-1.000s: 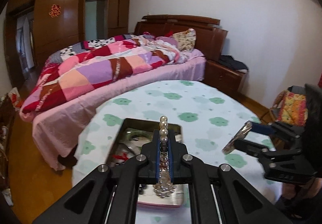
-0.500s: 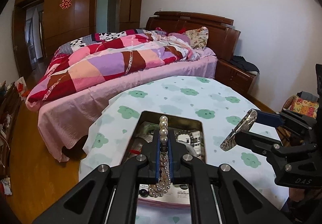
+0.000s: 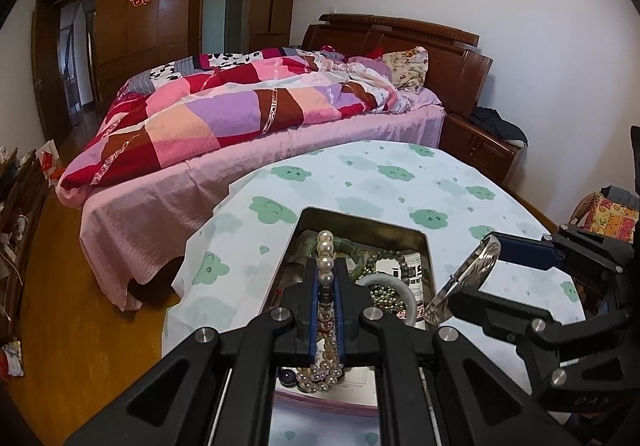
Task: Organize jewelry
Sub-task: 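Lower the pearl necklace and silver bangle into the tin and open both grippers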
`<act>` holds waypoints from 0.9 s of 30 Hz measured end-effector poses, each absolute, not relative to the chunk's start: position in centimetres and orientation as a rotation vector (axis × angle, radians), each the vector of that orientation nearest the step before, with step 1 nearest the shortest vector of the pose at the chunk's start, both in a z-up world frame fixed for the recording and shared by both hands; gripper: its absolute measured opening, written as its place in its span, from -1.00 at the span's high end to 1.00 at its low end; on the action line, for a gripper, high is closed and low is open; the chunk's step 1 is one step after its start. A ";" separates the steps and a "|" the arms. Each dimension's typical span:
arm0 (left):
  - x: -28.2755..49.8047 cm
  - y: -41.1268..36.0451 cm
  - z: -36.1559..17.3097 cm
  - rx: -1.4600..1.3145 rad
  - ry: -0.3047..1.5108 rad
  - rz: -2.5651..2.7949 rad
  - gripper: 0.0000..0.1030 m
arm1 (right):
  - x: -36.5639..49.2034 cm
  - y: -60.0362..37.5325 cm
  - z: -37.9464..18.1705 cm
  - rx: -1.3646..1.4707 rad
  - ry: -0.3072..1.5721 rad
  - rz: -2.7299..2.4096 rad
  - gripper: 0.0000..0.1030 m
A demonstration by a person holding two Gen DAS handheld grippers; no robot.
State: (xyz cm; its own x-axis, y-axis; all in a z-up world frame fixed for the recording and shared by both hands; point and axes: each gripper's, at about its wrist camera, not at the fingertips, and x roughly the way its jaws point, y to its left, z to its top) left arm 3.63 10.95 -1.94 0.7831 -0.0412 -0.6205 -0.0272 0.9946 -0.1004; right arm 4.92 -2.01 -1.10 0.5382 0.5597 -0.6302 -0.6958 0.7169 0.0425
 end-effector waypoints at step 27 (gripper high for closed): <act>4.5 12.4 -3.9 -0.122 0.720 0.014 0.89 | 4.8 1.6 -3.2 -0.300 0.752 0.779 -0.13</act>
State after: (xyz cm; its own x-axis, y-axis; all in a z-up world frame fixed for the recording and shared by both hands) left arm 4.51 12.44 -3.86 0.7522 -0.0297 -0.6582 -0.0545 0.9928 -0.1071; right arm 4.76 1.62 -3.21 0.4725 0.5241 -0.7085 -0.7267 0.6865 0.0232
